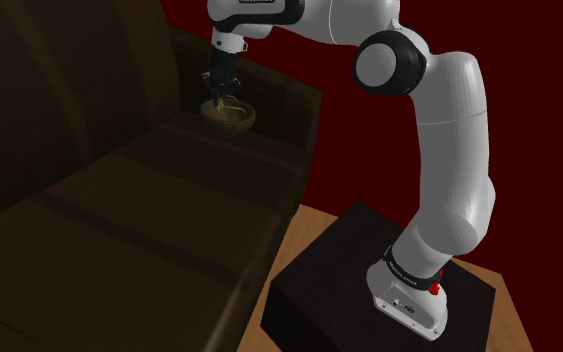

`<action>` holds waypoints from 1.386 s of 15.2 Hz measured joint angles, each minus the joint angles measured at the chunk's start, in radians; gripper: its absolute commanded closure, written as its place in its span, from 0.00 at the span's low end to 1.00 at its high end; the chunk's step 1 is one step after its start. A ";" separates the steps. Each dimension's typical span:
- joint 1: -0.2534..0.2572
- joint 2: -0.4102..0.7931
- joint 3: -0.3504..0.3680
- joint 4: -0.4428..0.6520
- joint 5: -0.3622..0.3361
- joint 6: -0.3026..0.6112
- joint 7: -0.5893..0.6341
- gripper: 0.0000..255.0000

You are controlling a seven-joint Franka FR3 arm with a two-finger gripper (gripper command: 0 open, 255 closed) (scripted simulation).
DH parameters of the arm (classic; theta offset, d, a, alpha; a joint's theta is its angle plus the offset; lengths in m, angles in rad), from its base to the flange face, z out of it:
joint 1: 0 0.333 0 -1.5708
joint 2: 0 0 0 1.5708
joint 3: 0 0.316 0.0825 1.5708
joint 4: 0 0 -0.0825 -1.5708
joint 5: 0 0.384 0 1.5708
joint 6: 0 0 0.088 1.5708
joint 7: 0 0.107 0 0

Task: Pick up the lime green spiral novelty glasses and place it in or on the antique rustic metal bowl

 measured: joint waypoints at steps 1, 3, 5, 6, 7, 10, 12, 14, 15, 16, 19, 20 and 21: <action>0.000 0.001 0.000 0.000 0.000 0.001 0.000 1.00; 0.000 0.000 0.000 -0.002 0.000 0.002 0.000 1.00; 0.000 0.001 0.000 -0.002 0.000 0.003 -0.001 0.00; 0.000 0.001 0.000 -0.002 0.000 0.003 -0.001 0.00; 0.000 0.001 0.000 -0.002 0.000 0.003 -0.001 0.00; 0.000 0.001 0.000 -0.002 0.000 0.003 -0.001 0.00; -0.003 0.000 -0.001 0.012 0.000 -0.012 -0.002 0.00; -0.005 0.006 -0.001 0.080 -0.002 -0.072 0.005 0.00; -0.008 0.010 -0.001 0.114 -0.002 -0.102 0.006 0.00; -0.010 0.015 -0.002 0.135 -0.002 -0.118 0.006 0.00; -0.011 0.013 -0.002 0.143 -0.002 -0.130 0.007 0.00; -0.011 0.013 -0.002 0.144 -0.002 -0.131 0.007 0.00; -0.011 0.013 -0.002 0.144 -0.002 -0.131 0.007 0.00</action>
